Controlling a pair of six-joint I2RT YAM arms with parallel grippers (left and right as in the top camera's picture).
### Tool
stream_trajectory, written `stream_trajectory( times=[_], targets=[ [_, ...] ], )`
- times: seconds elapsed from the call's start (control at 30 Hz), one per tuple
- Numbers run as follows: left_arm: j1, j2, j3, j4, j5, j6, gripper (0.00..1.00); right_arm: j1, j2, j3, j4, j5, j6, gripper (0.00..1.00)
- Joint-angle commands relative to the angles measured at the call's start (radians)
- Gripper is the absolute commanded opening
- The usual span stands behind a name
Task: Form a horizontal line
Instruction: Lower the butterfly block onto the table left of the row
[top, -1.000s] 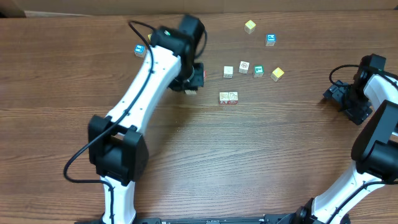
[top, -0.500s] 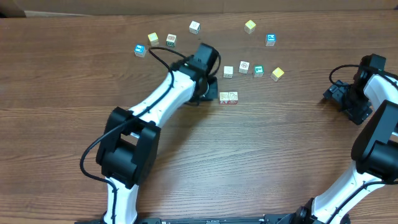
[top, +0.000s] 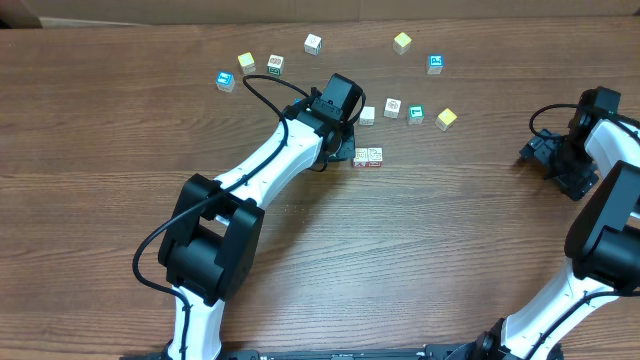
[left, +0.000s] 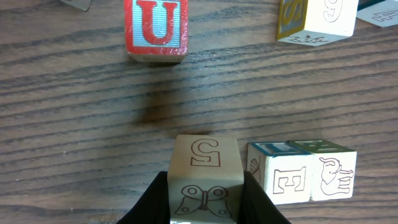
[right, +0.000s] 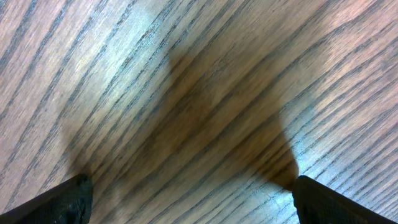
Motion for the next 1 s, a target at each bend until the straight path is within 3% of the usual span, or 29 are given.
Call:
stream_trajectory(
  times=[0.0,0.87,0.97],
  targets=[
    [-0.013,0.007,-0.008,-0.013,-0.037,-0.019,0.04,-0.006,0.011,-0.01,0.0,0.026,0.0,1.0],
    [-0.026,0.007,-0.08,0.044,-0.031,-0.02,0.04,-0.006,0.011,-0.009,0.0,0.026,0.0,1.0],
    [-0.028,0.007,-0.08,0.04,-0.033,-0.019,0.08,-0.006,0.011,-0.009,0.0,0.026,0.0,1.0]
  ],
)
